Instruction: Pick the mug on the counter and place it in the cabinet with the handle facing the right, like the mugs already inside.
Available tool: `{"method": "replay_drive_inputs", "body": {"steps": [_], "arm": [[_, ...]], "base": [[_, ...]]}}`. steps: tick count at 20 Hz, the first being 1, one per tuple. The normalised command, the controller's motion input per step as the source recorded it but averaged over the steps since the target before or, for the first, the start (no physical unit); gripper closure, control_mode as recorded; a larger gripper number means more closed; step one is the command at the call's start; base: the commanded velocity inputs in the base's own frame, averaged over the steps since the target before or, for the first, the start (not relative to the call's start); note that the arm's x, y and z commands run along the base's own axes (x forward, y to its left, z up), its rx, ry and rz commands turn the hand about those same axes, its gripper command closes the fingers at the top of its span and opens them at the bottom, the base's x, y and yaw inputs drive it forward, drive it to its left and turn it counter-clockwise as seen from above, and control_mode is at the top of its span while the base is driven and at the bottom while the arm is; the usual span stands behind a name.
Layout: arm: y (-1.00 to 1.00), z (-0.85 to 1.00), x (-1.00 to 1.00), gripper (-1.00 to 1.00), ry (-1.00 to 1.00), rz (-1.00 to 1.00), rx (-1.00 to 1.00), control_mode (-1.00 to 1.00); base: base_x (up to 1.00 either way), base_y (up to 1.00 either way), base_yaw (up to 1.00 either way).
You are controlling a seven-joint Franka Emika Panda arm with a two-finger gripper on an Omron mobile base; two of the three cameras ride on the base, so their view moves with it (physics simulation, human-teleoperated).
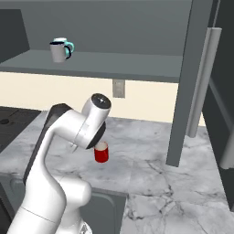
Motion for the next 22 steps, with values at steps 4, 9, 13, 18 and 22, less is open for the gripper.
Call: {"method": "replay_drive_inputs", "body": {"steps": [4,9,13,18,22], "arm": [[0.0,-0.01,0.08,-1.0,-0.19,0.33,0.0,-1.0],[0.0,-0.06,0.05,-1.0,-0.21,0.33,-0.01,-1.0],[0.0,-0.12,0.02,-1.0,-0.24,0.31,-0.01,-1.0],[0.0,-0.13,0.01,-1.0,-0.27,0.31,-0.02,-1.0],[0.0,-0.06,0.0,-1.0,-0.23,0.27,-0.02,-1.0]], "base": [[0.0,0.0,0.0],[0.0,0.0,0.0],[0.0,0.0,0.0],[0.0,0.0,0.0],[0.0,0.0,0.0]]}}
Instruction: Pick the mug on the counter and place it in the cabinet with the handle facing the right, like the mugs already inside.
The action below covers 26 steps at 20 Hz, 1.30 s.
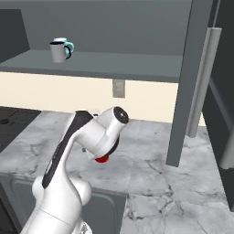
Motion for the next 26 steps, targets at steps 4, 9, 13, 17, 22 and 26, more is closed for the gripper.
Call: {"method": "replay_drive_inputs", "body": {"steps": [4,9,13,17,22,26], "arm": [[-0.08,0.0,0.0,-1.0,-0.04,0.04,0.0,-1.0],[-0.21,-0.02,0.0,-1.0,0.0,0.0,0.05,-1.0],[-0.17,-0.06,0.0,-1.0,0.0,-0.02,0.11,-1.0],[-0.08,-0.23,0.01,-1.0,0.0,-0.03,0.14,-1.0],[-0.05,-0.31,0.11,-1.0,0.01,-0.03,0.16,-1.0],[-0.07,-0.28,0.15,-1.0,0.02,-0.04,0.16,-1.0]], "base": [[0.0,0.0,0.0],[0.0,0.0,0.0],[0.0,0.0,0.0],[0.0,0.0,0.0],[0.0,0.0,0.0],[0.0,0.0,0.0]]}}
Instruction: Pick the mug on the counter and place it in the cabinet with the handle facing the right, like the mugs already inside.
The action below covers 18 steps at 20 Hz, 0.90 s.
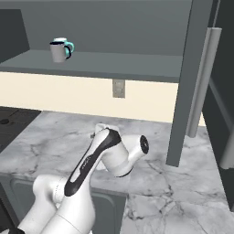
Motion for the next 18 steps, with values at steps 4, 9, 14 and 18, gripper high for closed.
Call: {"method": "replay_drive_inputs", "body": {"steps": [4,9,14,18], "arm": [[-0.09,-0.24,0.16,-1.0,0.05,-0.04,0.14,-1.0],[-0.17,-0.21,0.22,-1.0,0.08,-0.02,0.14,-1.0],[-0.19,-0.14,0.26,-1.0,0.1,-0.02,0.13,-1.0],[-0.22,-0.12,0.24,-1.0,0.13,-0.01,0.11,-1.0]], "base": [[0.0,0.0,0.0],[0.0,0.0,0.0],[0.0,0.0,0.0],[0.0,0.0,0.0]]}}
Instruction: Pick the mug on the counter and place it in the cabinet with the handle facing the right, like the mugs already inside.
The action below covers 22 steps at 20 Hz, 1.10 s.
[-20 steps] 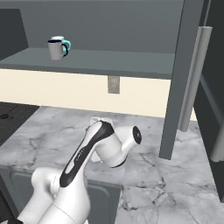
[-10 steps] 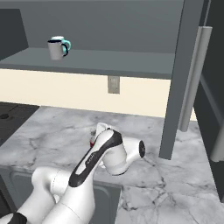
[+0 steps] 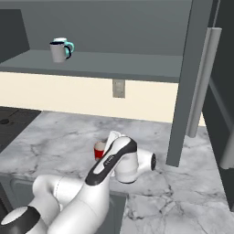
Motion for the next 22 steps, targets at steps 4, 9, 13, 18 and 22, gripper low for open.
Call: {"method": "replay_drive_inputs", "body": {"steps": [4,9,13,18,22], "arm": [[-0.15,-0.13,0.24,-1.0,0.15,-0.02,0.09,-1.0],[-0.04,-0.15,0.23,-1.0,0.21,-0.03,0.04,-1.0],[0.0,-0.21,0.16,-1.0,0.25,-0.05,0.0,-1.0],[0.0,-0.35,0.16,-1.0,0.21,-0.05,0.0,-1.0],[0.0,-0.44,0.13,-1.0,0.14,-0.04,0.01,-1.0]], "base": [[0.0,0.0,0.0],[0.0,0.0,0.0],[0.0,0.0,0.0],[0.0,0.0,0.0],[0.0,0.0,0.0]]}}
